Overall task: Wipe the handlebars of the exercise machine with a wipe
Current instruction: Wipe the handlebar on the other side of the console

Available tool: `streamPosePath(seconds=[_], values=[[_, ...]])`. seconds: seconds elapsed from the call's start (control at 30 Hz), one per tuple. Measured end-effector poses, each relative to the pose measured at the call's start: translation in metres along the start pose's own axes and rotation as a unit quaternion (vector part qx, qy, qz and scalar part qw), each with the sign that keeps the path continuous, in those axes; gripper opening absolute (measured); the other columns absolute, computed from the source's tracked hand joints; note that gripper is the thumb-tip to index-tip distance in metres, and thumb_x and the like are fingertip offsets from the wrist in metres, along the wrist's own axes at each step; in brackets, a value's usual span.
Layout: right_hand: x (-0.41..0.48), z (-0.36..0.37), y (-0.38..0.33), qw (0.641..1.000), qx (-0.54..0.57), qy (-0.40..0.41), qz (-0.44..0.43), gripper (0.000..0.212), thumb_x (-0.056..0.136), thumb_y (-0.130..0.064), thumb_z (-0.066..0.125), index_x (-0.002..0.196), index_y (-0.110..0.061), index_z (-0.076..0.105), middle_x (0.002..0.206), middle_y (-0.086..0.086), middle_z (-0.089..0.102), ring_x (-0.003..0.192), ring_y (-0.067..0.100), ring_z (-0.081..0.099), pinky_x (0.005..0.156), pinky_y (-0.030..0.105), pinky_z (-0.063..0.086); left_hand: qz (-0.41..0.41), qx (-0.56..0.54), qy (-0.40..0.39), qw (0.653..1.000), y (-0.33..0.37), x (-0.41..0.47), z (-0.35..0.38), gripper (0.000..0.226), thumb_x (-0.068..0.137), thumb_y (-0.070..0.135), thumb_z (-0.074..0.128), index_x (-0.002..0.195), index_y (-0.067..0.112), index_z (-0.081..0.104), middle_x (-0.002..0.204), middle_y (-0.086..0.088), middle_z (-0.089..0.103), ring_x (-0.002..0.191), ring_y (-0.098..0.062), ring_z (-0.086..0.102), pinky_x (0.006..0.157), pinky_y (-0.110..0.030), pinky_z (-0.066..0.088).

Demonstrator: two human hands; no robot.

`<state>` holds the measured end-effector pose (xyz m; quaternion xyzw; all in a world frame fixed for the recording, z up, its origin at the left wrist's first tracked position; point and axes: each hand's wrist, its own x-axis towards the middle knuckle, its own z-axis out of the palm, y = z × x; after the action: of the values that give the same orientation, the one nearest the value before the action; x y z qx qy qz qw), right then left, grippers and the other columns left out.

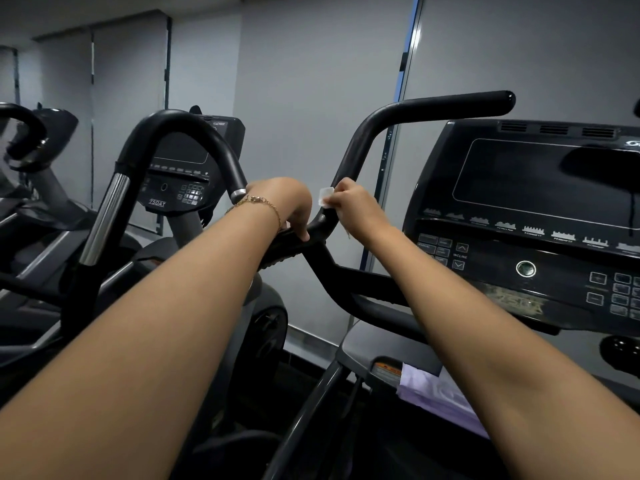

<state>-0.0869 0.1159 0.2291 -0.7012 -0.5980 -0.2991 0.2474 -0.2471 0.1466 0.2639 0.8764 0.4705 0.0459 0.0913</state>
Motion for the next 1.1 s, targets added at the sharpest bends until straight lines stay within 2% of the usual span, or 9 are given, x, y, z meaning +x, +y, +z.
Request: streamPosePath(seconds=[0.13, 0.2, 0.33, 0.47, 0.57, 0.73, 0.9, 1.03, 1.1], values=[[-0.004, -0.006, 0.001, 0.984, -0.105, -0.101, -0.105, 0.021, 0.094, -0.025, 0.052, 0.107, -0.013, 0.064, 0.104, 0.004, 0.049, 0.09, 0.022, 0.052, 0.072, 0.03, 0.039, 0.011, 0.012, 0.011, 1.0, 0.001, -0.003, 0.0, 0.04, 0.081, 0.038, 0.069, 0.099, 0.006, 0.056, 0.11, -0.006, 0.067, 0.102, -0.028, 0.064, 0.099, -0.042, 0.045], [0.007, -0.018, -0.002, 0.982, -0.125, -0.099, -0.096, 0.014, 0.093, -0.022, 0.05, 0.098, -0.011, 0.057, 0.104, 0.009, 0.049, 0.092, 0.024, 0.048, 0.07, 0.029, 0.033, 0.013, 0.011, 0.007, 1.0, 0.002, -0.001, 0.002, 0.042, 0.08, 0.039, 0.07, 0.1, 0.005, 0.055, 0.112, -0.007, 0.066, 0.103, -0.03, 0.063, 0.099, -0.044, 0.045], [0.034, -0.022, -0.012, 0.977, -0.202, -0.041, -0.048, 0.023, 0.094, -0.004, 0.045, 0.112, 0.002, 0.058, 0.118, 0.017, 0.044, 0.107, 0.033, 0.042, 0.084, 0.036, 0.042, 0.014, 0.02, 0.011, 1.0, 0.003, 0.0, 0.0, 0.038, 0.082, 0.039, 0.068, 0.095, 0.007, 0.053, 0.112, -0.007, 0.065, 0.105, -0.032, 0.061, 0.1, -0.047, 0.042], [0.027, -0.009, -0.021, 0.95, -0.282, -0.096, -0.09, 0.02, 0.091, -0.002, 0.051, 0.109, 0.0, 0.059, 0.114, 0.014, 0.04, 0.1, 0.03, 0.042, 0.076, 0.035, 0.045, 0.014, 0.048, 0.045, 0.998, 0.006, -0.011, 0.0, 0.036, 0.086, 0.04, 0.064, 0.081, 0.01, 0.047, 0.1, -0.003, 0.058, 0.108, -0.026, 0.059, 0.099, -0.04, 0.042], [0.026, -0.013, -0.013, 0.935, -0.298, -0.119, -0.149, 0.029, 0.092, -0.008, 0.051, 0.12, -0.012, 0.057, 0.115, 0.012, 0.04, 0.103, 0.029, 0.042, 0.077, 0.035, 0.046, 0.016, 0.055, 0.069, 0.996, 0.004, -0.013, 0.002, 0.036, 0.084, 0.045, 0.065, 0.094, 0.016, 0.046, 0.099, -0.002, 0.055, 0.109, -0.025, 0.057, 0.096, -0.038, 0.042], [0.028, -0.017, -0.016, 0.954, -0.273, -0.085, -0.092, 0.031, 0.094, -0.008, 0.05, 0.125, -0.007, 0.054, 0.12, 0.013, 0.039, 0.107, 0.031, 0.04, 0.081, 0.035, 0.042, 0.012, 0.044, 0.061, 0.997, 0.003, -0.013, 0.0, 0.036, 0.084, 0.045, 0.064, 0.096, 0.015, 0.048, 0.099, -0.001, 0.058, 0.107, -0.024, 0.058, 0.098, -0.038, 0.043], [0.009, -0.012, -0.006, 0.96, -0.197, -0.13, -0.151, 0.037, 0.091, -0.003, 0.047, 0.125, -0.015, 0.054, 0.118, 0.01, 0.04, 0.106, 0.026, 0.039, 0.078, 0.032, 0.04, 0.006, 0.056, 0.068, 0.996, 0.003, -0.012, 0.002, 0.041, 0.081, 0.05, 0.065, 0.099, 0.018, 0.045, 0.105, -0.002, 0.059, 0.109, -0.025, 0.057, 0.098, -0.04, 0.043], [0.011, -0.008, -0.01, 0.996, -0.042, -0.082, -0.022, 0.02, 0.092, -0.017, 0.048, 0.107, -0.01, 0.058, 0.102, 0.004, 0.044, 0.095, 0.024, 0.045, 0.073, 0.031, 0.037, 0.01, 0.048, 0.075, 0.996, 0.002, -0.017, 0.001, 0.038, 0.082, 0.048, 0.065, 0.097, 0.018, 0.046, 0.104, 0.0, 0.06, 0.108, -0.023, 0.059, 0.091, -0.035, 0.043], [0.002, -0.003, -0.017, 0.995, -0.033, -0.09, -0.028, 0.024, 0.093, -0.01, 0.046, 0.11, -0.009, 0.063, 0.104, 0.005, 0.044, 0.094, 0.022, 0.042, 0.08, 0.032, 0.039, 0.015, 0.049, 0.074, 0.996, 0.003, -0.02, 0.002, 0.037, 0.083, 0.046, 0.064, 0.096, 0.016, 0.047, 0.103, 0.0, 0.059, 0.108, -0.023, 0.059, 0.088, -0.035, 0.043]])
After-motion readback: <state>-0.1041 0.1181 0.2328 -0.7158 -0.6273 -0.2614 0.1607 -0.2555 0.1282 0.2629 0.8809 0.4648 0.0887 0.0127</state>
